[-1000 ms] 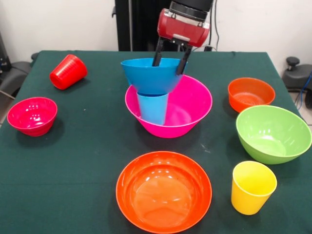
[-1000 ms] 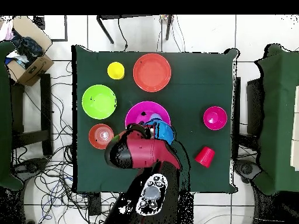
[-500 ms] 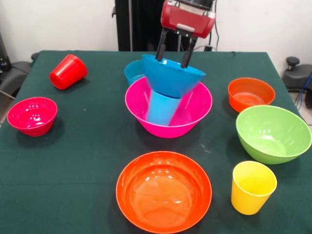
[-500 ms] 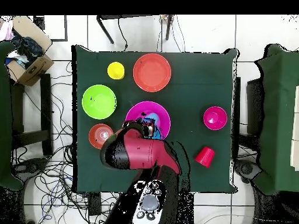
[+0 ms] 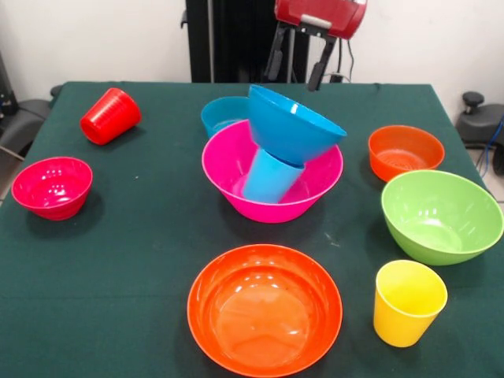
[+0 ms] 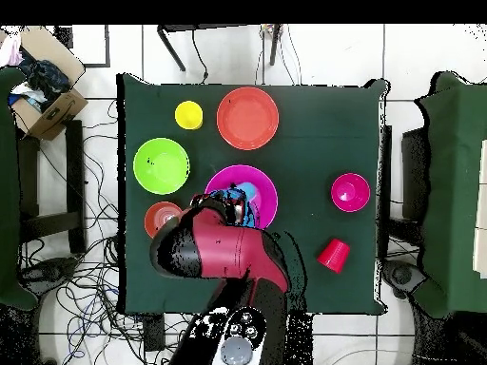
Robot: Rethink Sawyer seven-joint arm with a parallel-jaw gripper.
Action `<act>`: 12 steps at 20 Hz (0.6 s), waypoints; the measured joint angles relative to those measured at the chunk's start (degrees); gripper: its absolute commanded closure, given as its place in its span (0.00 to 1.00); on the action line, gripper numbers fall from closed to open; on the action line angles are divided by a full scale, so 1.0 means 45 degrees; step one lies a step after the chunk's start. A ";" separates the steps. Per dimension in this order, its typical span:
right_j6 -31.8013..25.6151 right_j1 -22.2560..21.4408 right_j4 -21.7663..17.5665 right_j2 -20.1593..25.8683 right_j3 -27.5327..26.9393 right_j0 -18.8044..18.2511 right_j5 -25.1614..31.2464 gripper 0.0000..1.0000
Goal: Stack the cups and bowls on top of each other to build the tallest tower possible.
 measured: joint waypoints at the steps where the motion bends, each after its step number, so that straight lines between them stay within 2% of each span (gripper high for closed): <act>1: 0.0000 -0.0045 0.0032 0.0001 0.0002 -0.0001 0.0054 0.00; 12: 0.0000 -0.0547 0.0957 0.0729 0.0061 -0.0672 0.0151 0.00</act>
